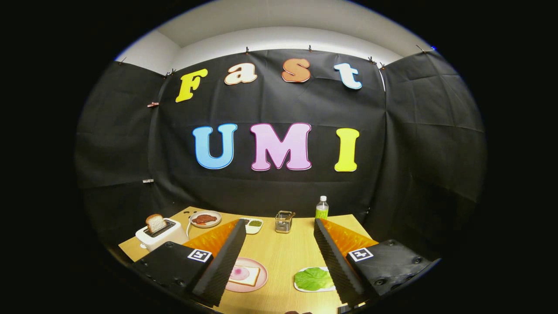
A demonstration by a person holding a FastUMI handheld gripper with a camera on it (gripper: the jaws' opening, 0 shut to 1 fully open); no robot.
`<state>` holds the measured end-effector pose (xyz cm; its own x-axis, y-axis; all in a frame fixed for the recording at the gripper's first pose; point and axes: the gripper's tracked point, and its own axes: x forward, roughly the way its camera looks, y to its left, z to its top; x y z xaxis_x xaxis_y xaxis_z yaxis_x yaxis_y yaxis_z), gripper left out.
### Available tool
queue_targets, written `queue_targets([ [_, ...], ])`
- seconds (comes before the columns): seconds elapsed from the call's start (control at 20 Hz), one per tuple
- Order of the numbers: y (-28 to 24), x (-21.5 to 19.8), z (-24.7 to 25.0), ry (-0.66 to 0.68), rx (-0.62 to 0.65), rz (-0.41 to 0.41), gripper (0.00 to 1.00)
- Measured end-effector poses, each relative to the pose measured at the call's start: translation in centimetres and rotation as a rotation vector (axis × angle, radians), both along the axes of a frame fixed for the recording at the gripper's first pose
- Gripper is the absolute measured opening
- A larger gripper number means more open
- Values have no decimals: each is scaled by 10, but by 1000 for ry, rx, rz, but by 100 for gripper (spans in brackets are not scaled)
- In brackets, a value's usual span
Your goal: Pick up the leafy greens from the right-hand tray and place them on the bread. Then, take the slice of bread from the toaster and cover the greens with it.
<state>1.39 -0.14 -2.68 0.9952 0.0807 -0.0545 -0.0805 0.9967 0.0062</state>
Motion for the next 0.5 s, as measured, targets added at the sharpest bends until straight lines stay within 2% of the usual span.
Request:
queue_targets([
  [0.2,-5,9,-12,25,-11,19,97],
  [0.5,-19,30,-45,85,-126,94,98],
])
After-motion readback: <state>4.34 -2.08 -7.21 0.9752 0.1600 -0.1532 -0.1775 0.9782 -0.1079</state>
